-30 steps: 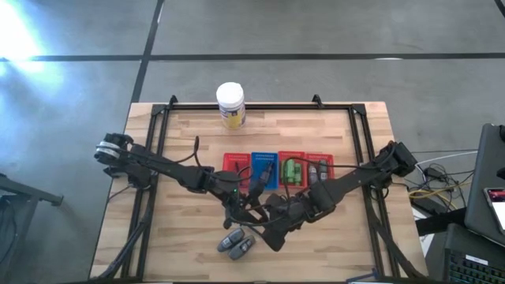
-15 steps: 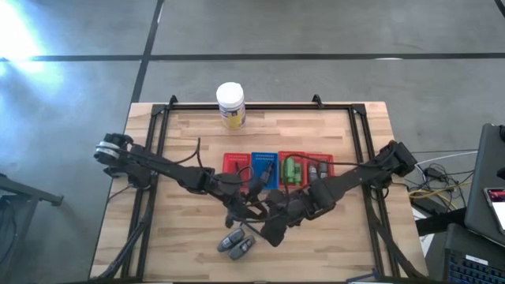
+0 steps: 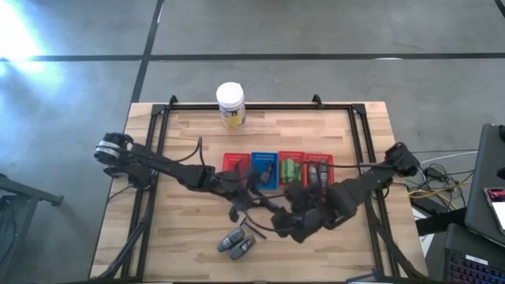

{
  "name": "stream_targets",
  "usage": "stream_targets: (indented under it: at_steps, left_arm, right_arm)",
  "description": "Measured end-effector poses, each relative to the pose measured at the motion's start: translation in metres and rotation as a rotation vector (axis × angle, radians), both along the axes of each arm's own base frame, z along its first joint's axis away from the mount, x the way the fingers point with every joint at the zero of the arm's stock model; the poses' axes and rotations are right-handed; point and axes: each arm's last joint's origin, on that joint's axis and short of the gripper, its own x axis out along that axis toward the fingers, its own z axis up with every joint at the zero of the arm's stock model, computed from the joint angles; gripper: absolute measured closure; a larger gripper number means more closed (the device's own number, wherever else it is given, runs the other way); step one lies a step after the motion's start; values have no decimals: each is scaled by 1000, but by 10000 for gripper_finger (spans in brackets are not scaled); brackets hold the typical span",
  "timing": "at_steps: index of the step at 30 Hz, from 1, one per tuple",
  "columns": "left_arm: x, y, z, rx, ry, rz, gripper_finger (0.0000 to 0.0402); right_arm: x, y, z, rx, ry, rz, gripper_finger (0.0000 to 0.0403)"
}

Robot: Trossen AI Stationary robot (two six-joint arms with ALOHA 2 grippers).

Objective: Pick & Place Travel size toiletries
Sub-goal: Put the blue shave cream into the blue bin

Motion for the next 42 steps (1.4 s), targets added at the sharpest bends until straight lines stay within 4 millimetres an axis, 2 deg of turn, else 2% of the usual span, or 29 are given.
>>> stream_targets:
  at_steps: [3, 6, 9, 11, 13, 15, 18, 22, 26, 33, 39, 42]
  left_arm:
    - [-3, 13, -4, -15, 43, 155, 264]
    - [-8, 34, 0, 9, 59, 421, 264]
    - [-18, 57, 12, -112, 54, 619, 264]
    - [-23, 65, 18, -181, 88, 554, 264]
    - [-26, 65, 21, -133, 132, 344, 264]
    - [-28, 63, 20, 51, 143, 165, 264]
    - [-28, 69, 14, 353, 153, 43, 264]
    - [-22, 89, 2, 409, 199, 82, 264]
    - [-15, 99, -8, 436, 235, 91, 264]
    - [-3, 101, -14, 459, 255, 78, 264]
    - [0, 102, -27, 458, 307, 92, 264]
    - [0, 102, -27, 453, 306, 100, 258]
  right_arm:
    - [-14, -1, 6, -52, 25, -112, 120]
    - [-29, 1, 9, -82, 63, -188, 108]
    - [-36, 5, 6, -82, 69, -228, 99]
    - [-38, 8, 2, -91, 82, -218, 94]
    - [-39, 9, -1, -97, 89, -218, 91]
    - [-39, 9, -3, -101, 94, -223, 90]
    - [-39, 9, -5, -106, 100, -223, 94]
    - [-39, 9, -5, -102, 96, -225, 106]
    - [-39, 10, -5, -97, 91, -223, 116]
    - [-39, 10, -5, -91, 86, -229, 131]
    - [-38, 11, -5, -86, 80, -229, 146]
    - [-38, 11, -5, -83, 78, -229, 154]
